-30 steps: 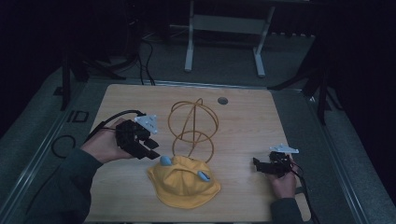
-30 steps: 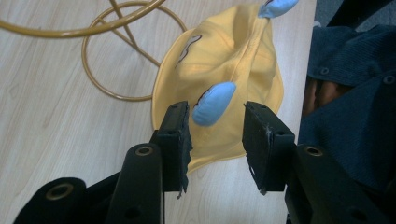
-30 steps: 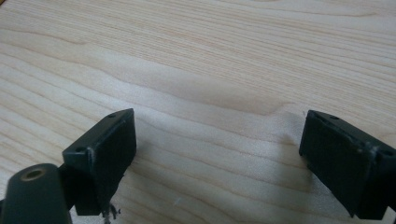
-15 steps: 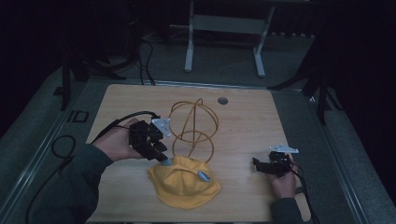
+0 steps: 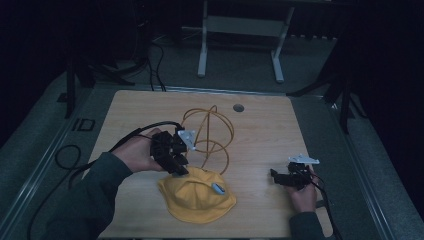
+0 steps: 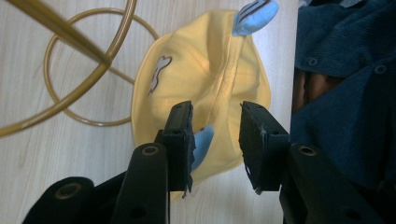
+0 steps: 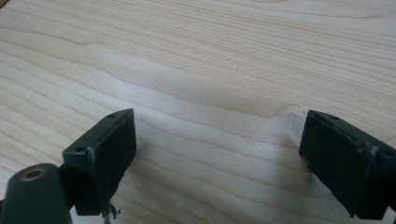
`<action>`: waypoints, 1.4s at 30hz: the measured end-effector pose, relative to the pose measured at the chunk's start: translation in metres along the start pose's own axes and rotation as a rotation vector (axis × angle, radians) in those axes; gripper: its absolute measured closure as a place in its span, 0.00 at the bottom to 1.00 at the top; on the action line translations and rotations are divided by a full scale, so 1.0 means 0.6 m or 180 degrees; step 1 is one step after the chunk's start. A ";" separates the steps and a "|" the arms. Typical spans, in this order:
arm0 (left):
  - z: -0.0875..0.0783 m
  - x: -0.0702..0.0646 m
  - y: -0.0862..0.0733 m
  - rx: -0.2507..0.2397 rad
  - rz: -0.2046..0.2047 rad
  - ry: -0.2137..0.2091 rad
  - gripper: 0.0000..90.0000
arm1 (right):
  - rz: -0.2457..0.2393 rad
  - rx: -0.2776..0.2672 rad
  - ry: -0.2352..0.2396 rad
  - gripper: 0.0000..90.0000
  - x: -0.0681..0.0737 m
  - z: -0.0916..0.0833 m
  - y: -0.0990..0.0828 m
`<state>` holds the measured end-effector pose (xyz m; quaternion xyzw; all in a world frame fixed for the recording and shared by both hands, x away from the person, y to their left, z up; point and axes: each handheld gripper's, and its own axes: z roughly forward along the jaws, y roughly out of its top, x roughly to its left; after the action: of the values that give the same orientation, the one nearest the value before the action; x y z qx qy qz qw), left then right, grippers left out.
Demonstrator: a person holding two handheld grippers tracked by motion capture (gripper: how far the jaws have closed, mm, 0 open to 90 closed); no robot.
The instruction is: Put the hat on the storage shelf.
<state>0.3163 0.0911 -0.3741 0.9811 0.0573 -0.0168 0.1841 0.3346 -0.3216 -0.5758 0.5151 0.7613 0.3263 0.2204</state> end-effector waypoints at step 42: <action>0.103 -0.010 0.055 0.0733 0.0370 0.0023 0.89 | -0.0015 -0.0003 0.0022 0.12 0.001 0.001 0.000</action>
<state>0.3134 0.0377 -0.4197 0.9975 -0.0012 -0.0090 0.0707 0.3350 -0.3210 -0.5760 0.5120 0.7632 0.3279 0.2188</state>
